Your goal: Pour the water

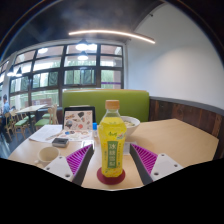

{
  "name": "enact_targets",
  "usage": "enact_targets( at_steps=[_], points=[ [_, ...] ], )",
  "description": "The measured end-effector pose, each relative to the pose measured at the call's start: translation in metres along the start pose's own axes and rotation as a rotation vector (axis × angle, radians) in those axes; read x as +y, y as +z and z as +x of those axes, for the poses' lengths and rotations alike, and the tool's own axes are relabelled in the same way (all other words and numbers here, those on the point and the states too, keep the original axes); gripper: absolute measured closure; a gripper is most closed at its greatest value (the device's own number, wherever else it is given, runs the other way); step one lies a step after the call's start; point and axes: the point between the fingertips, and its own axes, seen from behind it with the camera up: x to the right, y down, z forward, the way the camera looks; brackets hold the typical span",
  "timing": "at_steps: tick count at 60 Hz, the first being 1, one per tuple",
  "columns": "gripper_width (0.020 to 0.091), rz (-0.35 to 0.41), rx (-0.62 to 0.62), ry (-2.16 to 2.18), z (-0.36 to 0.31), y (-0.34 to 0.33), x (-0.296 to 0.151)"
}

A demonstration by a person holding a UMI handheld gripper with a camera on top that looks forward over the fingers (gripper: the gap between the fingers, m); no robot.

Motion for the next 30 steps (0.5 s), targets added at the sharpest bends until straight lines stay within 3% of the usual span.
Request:
enact_targets(
  at_steps=[11, 19, 30],
  points=[
    [0.0283, -0.005, -0.026, 0.035, -0.033, -0.100, -0.010],
    [0.0285, 0.043, -0.048, 0.086, -0.061, -0.176, -0.019],
    [0.0282, 0.042, -0.111, 0.122, -0.100, -0.243, -0.002]
  ],
)
